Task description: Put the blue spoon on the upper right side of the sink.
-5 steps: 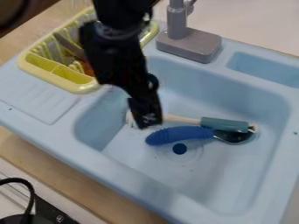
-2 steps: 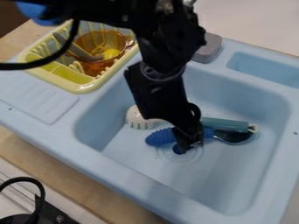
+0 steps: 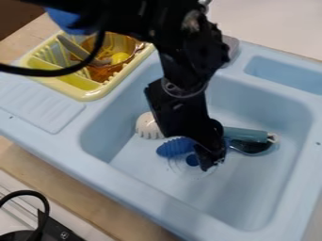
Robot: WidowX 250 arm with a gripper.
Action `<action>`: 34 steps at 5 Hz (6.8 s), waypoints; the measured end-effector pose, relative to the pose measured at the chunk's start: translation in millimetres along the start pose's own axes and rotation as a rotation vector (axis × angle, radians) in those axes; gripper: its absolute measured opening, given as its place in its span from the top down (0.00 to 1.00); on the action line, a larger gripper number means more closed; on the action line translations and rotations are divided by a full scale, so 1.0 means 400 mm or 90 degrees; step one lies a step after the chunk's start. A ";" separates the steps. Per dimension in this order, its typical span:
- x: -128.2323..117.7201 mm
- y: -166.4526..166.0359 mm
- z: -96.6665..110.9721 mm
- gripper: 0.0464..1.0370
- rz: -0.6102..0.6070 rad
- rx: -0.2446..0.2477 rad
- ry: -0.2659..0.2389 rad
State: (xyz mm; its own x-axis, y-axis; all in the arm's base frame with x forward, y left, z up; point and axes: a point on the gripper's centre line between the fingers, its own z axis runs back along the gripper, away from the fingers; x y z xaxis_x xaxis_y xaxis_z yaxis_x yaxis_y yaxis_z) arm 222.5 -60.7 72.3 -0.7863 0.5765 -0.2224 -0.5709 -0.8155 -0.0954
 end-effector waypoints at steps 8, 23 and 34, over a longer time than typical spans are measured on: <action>-0.023 -0.004 -0.060 0.61 -0.019 0.069 -0.038; -0.117 0.003 0.095 0.69 -0.055 0.141 -0.007; -0.260 -0.106 0.080 0.69 -0.380 -0.194 -0.069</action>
State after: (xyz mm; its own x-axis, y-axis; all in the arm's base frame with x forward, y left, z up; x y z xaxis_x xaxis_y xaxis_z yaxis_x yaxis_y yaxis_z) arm 320.7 -84.5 130.6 -0.3853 0.9214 0.0504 -0.8347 -0.3247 -0.4448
